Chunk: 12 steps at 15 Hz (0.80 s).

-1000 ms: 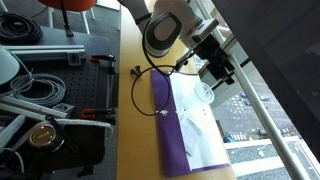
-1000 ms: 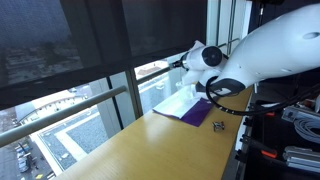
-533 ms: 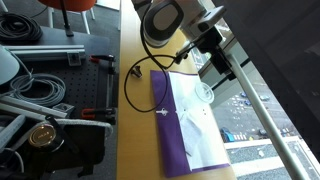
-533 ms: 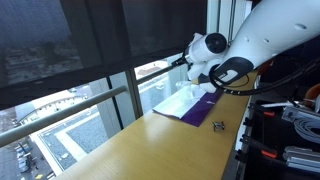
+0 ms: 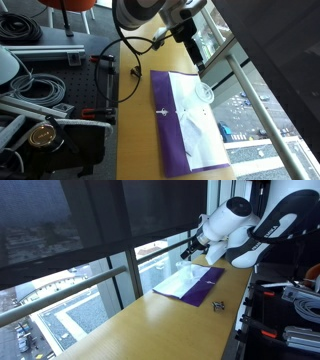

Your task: Pick up the straw and place it inside the cup

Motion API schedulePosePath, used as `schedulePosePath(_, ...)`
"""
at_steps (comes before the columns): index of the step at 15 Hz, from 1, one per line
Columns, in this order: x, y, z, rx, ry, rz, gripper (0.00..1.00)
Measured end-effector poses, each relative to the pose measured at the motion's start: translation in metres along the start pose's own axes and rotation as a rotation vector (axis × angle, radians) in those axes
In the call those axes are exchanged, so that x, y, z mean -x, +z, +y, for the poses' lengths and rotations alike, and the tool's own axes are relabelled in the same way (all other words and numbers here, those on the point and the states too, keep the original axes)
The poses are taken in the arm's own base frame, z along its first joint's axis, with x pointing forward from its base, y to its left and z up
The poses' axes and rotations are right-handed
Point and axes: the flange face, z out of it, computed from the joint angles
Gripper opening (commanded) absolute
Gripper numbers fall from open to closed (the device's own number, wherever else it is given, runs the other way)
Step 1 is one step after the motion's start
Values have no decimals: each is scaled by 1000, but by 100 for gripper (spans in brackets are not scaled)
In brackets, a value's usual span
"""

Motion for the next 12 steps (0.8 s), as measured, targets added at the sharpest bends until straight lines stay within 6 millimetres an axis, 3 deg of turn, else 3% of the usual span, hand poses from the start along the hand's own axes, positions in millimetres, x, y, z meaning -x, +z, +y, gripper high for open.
schedulePosePath(2, 21, -12, 16, -44, -59, -74, 100)
schedulePosePath(7, 73, -27, 84, -82, -186, -302, 100)
schedulePosePath(9, 81, -27, 101, -96, -234, -388, 100)
schedulePosePath(12, 78, -25, 107, -149, -309, -493, 100)
